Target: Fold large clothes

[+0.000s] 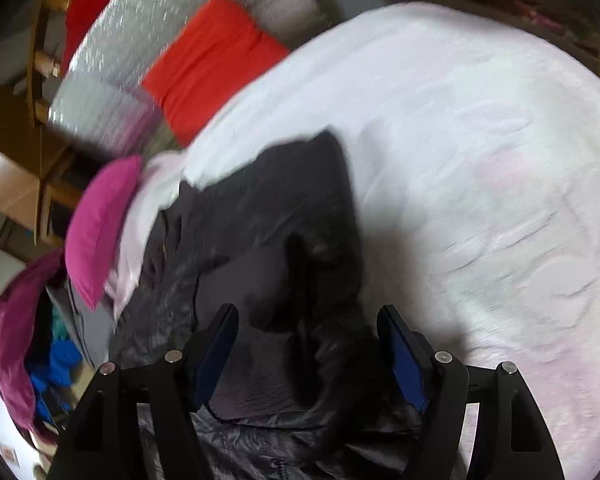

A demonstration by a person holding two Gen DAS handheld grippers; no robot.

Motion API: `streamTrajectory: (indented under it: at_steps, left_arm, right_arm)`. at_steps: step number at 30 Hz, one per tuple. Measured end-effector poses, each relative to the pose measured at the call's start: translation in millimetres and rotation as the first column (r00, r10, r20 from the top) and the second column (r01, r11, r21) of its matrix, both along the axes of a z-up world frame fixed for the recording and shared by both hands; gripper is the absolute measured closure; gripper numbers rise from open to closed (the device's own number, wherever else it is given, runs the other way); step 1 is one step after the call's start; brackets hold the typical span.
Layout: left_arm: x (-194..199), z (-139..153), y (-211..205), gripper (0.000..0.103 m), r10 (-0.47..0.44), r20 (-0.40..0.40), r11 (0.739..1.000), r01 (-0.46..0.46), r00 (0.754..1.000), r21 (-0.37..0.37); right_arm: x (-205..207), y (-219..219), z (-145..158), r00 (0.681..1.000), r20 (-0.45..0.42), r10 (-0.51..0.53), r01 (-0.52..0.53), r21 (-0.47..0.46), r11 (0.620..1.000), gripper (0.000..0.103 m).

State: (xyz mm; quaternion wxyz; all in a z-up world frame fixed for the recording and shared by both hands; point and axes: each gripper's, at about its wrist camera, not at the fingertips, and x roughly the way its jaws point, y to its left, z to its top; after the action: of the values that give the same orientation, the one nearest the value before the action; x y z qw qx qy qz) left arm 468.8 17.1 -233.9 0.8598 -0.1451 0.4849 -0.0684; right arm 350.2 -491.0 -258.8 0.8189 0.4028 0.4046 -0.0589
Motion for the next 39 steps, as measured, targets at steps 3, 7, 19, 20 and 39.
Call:
streamTrajectory:
  at_steps: [3,7,19,20,39]
  left_arm:
    - [-2.7,0.0,-9.6,0.026,-0.024,0.004,1.0,0.024,1.0,0.02]
    - [-4.8,-1.0,-20.6,0.026,-0.044,0.015,0.998,0.043,0.999,0.054]
    - [-7.3,-5.0,-36.8,0.03,-0.11,-0.009,0.988,0.111,0.994,0.106]
    - [-7.5,-4.5,-36.2,0.029,-0.108,-0.009,0.988,0.109,0.994,0.106]
    - [-46.3,36.6,-83.5,0.03,-0.239,0.188,0.952,0.192,0.953,0.238]
  right_arm:
    - [7.5,21.7,2.5,0.999,-0.029,0.041,-0.044,-0.129,0.991,0.029]
    - [5.4,33.7,8.2,0.998,-0.039,0.052,-0.06,-0.253,0.965,0.055]
    - [11.2,30.5,11.2,1.0,-0.029,-0.005,-0.005,-0.331,0.944,0.07]
    - [10.7,28.2,12.7,1.0,-0.03,-0.002,-0.008,-0.319,0.948,0.069]
    - [-17.9,47.9,66.8,0.982,0.152,0.114,-0.069,-0.277,0.958,0.067]
